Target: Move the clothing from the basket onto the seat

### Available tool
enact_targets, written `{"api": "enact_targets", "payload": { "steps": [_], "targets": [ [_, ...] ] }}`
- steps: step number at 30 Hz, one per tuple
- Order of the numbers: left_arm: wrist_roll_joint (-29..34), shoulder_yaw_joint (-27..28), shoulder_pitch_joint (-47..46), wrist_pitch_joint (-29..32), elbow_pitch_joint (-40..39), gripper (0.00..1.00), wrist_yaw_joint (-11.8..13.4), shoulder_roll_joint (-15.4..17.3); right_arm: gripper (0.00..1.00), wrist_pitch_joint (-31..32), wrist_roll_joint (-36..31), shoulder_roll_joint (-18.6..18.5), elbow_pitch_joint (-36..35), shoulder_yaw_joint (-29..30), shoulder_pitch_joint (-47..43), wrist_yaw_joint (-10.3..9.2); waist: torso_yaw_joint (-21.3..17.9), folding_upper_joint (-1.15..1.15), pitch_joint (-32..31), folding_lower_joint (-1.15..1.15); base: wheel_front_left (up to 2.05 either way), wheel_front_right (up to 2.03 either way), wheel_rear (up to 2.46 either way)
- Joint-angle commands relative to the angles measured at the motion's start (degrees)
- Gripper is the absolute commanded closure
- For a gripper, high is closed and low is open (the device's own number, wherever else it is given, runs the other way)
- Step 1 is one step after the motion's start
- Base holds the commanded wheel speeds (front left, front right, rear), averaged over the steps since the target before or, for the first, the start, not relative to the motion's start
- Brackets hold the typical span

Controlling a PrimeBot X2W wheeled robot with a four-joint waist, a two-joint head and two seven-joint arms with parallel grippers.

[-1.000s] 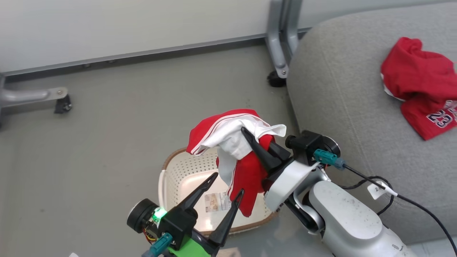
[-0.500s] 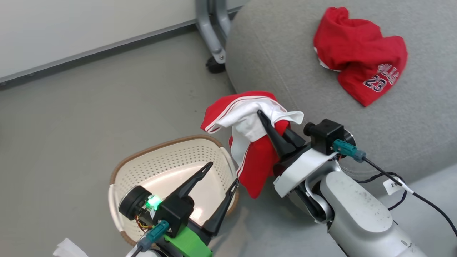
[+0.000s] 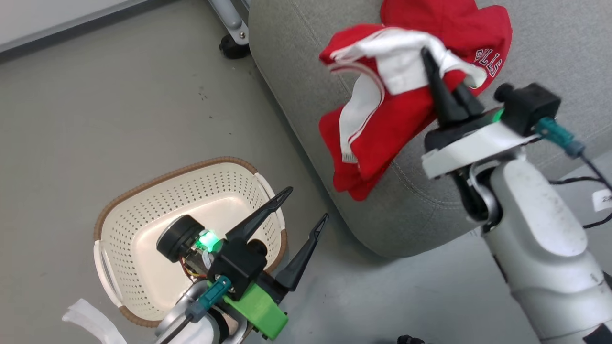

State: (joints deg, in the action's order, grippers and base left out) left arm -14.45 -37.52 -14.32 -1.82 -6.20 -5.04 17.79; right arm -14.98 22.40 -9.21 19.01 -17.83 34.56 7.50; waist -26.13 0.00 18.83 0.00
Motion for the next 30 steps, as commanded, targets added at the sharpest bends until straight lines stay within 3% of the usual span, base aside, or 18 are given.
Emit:
{"api": "enact_targets", "payload": {
  "steps": [1, 10, 15, 20, 23, 29, 30],
  "targets": [
    [0.51, -0.24, -1.73, 0.10, -0.55, 0.00, -0.27, 0.53, 1.00, -0.28, -0.80, -0.94, -1.16, 2.38, 2.65, -0.02, 0.32, 0.00, 2.88, 0.00, 0.00, 0.00, 0.00],
    [2.89, -1.55, -7.68, -0.58, -2.53, 0.00, -1.03, 0.64, 1.00, 0.26, -3.32, -9.53, -2.83, 17.41, 17.30, -0.02, 5.46, 0.00, 8.88, 0.00, 0.00, 0.00, 0.00],
    [3.01, -3.58, -9.84, -1.35, -2.05, 0.00, -1.48, 0.08, 1.00, 2.21, -4.26, -15.92, 0.74, 24.27, 24.67, -0.02, 8.97, 0.00, 11.26, 0.00, 0.00, 0.00, 0.00],
    [3.46, -4.23, -12.03, -1.84, -2.24, 0.00, -1.76, 0.09, 1.00, 4.04, -4.31, -20.74, 7.51, 26.36, 29.55, -0.02, 11.71, 0.00, 15.28, 0.00, 0.00, 0.00, 0.00],
    [3.83, -4.45, -13.17, -1.95, -2.09, 0.00, -1.83, 0.13, 1.00, 3.91, -3.84, -21.69, 12.45, 25.56, 30.87, -0.02, 12.81, 0.00, 17.54, 0.00, 0.00, 0.00, 0.00],
    [4.16, -5.16, -14.80, -2.27, -1.59, 0.00, -1.94, 0.45, 1.00, 1.97, -3.79, -20.08, 22.59, 26.31, 29.95, -0.03, 14.05, 0.00, 20.59, 0.00, 0.00, 0.00, 0.00],
    [4.17, -5.25, -14.99, -2.37, -1.52, 0.00, -1.90, 0.45, 0.82, 1.69, -3.69, -19.84, 23.94, 26.47, 29.89, -0.02, 14.18, 0.00, 20.83, 0.00, 0.00, 0.00, 0.00]
  ]
}}
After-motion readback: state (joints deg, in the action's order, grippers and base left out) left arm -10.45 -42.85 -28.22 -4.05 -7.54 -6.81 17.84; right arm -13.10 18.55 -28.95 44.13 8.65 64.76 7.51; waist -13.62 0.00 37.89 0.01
